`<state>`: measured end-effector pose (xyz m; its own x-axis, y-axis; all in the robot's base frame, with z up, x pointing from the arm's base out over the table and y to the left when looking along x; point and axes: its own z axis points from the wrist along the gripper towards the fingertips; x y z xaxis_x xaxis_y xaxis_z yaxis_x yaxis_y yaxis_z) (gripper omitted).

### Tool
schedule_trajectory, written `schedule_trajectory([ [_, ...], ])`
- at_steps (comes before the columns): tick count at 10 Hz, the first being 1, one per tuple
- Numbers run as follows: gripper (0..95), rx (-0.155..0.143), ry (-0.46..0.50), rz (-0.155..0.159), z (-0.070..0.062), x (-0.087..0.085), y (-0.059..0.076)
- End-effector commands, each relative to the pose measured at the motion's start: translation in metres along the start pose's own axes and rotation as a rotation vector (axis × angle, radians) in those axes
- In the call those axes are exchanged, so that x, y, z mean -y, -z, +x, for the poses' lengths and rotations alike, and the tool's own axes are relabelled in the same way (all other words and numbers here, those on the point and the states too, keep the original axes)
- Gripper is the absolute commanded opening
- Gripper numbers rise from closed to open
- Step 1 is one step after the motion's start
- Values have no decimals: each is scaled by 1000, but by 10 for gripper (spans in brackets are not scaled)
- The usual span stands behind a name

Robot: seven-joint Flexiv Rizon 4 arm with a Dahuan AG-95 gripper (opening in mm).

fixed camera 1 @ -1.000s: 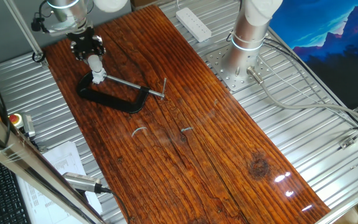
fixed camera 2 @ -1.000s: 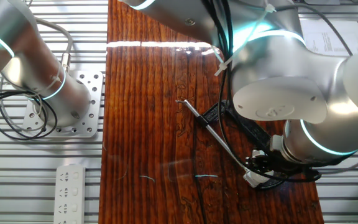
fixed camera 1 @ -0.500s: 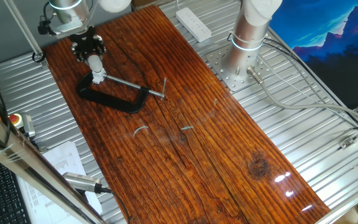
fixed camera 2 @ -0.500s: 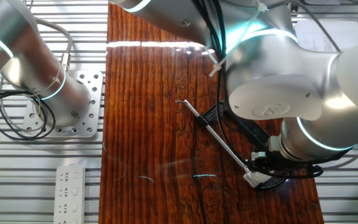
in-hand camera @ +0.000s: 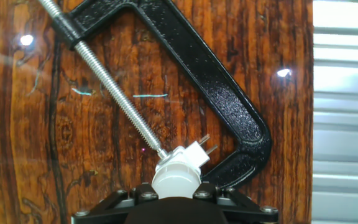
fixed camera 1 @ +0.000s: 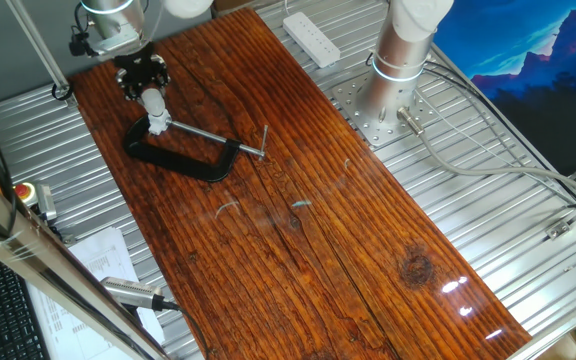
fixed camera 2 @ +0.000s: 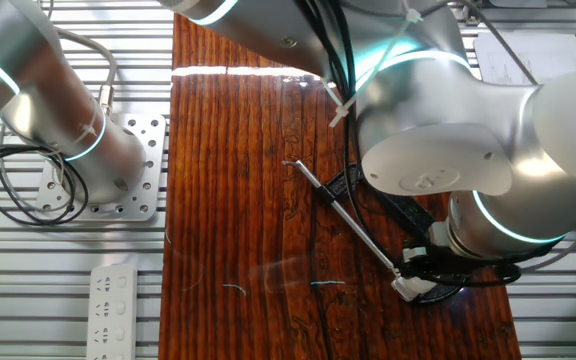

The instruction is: Take out the light bulb by rotating it

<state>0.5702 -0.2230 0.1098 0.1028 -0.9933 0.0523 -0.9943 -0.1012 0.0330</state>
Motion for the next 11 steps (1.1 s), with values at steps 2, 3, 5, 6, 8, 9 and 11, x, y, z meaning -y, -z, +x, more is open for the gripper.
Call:
schedule_trajectory([
  [2,0,6,55,1,0,0,-2],
  [3,0,11,86,2,0,0,-2],
  [5,0,24,134,2,-1,0,-2],
  [6,0,25,144,1,-1,0,-2],
  [8,0,23,181,1,-1,0,-3],
  [9,0,24,197,1,-1,0,-3],
  [11,0,22,253,2,-1,0,-3],
])
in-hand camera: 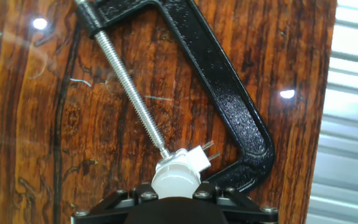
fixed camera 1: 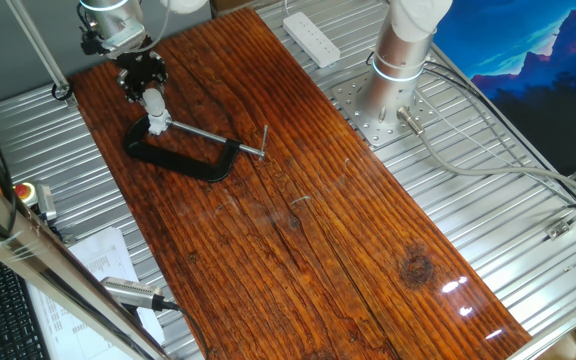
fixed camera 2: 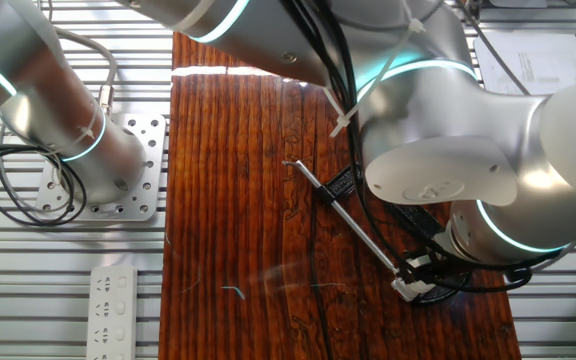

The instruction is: Take out the light bulb by rotating it

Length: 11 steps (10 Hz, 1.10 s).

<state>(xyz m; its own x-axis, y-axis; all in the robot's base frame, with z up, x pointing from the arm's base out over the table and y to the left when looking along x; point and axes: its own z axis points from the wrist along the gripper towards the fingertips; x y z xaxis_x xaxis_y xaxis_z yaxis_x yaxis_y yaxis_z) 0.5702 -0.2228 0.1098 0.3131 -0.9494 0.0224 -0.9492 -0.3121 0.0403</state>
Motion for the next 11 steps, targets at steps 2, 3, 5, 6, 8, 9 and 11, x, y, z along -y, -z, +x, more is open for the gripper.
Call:
schedule_trajectory([
  [2,0,0,85,-1,-1,1,-3],
  [3,0,0,98,-1,-1,1,-3],
  [5,0,0,133,-2,-2,1,-3],
  [6,0,1,144,-3,-2,1,-3],
  [8,0,2,200,-9,-2,1,-4],
  [9,0,2,216,-9,-2,1,-4],
  [11,0,1,262,-9,-2,1,-5],
])
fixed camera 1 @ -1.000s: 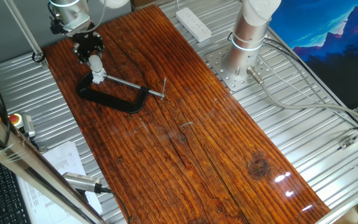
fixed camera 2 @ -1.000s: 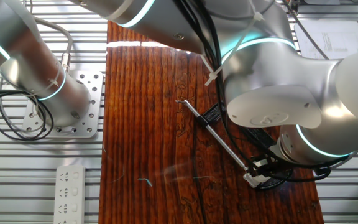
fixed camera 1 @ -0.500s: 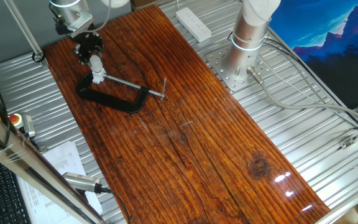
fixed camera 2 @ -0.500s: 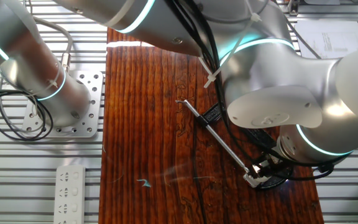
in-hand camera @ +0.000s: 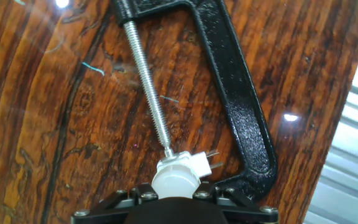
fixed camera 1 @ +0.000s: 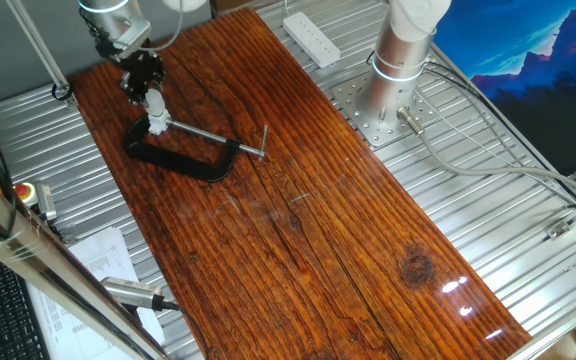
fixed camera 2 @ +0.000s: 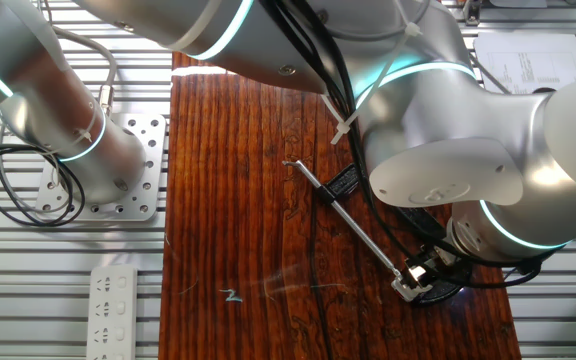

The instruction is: Take out the light bulb by rotating it

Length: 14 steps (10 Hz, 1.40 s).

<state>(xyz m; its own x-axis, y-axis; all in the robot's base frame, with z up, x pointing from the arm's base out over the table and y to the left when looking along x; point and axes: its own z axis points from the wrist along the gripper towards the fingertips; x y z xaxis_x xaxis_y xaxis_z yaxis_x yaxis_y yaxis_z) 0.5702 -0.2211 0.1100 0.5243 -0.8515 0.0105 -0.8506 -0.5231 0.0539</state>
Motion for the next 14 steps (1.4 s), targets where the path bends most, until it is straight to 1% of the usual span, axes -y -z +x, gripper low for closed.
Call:
schedule_trajectory([
  [1,0,1,69,0,-1,1,-6],
  [3,0,9,112,-1,-1,1,-6],
  [9,0,10,204,-4,-2,1,-6],
  [12,0,17,261,3,-2,1,-6],
  [13,0,17,274,2,-2,1,-6],
  [14,0,16,296,-6,-2,1,-6],
])
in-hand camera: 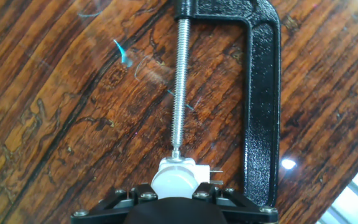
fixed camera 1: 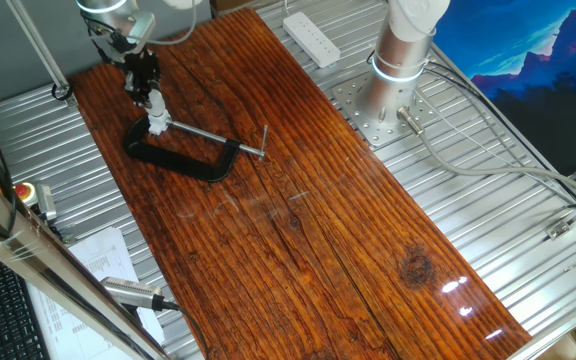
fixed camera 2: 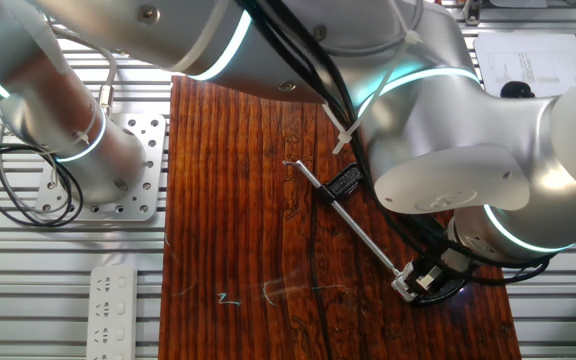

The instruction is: Take out the light bulb by rotating it

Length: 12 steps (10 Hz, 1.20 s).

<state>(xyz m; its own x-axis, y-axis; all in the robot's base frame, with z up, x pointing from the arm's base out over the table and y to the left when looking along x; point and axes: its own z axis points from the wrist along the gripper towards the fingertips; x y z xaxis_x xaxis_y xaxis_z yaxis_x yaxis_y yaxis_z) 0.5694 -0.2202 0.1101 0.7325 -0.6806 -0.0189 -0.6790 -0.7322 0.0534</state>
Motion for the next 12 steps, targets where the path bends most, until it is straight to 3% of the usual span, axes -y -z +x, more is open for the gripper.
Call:
schedule_trajectory([
  [1,0,1,40,-5,0,2,-6],
  [12,0,-15,304,-2,0,2,-6],
])
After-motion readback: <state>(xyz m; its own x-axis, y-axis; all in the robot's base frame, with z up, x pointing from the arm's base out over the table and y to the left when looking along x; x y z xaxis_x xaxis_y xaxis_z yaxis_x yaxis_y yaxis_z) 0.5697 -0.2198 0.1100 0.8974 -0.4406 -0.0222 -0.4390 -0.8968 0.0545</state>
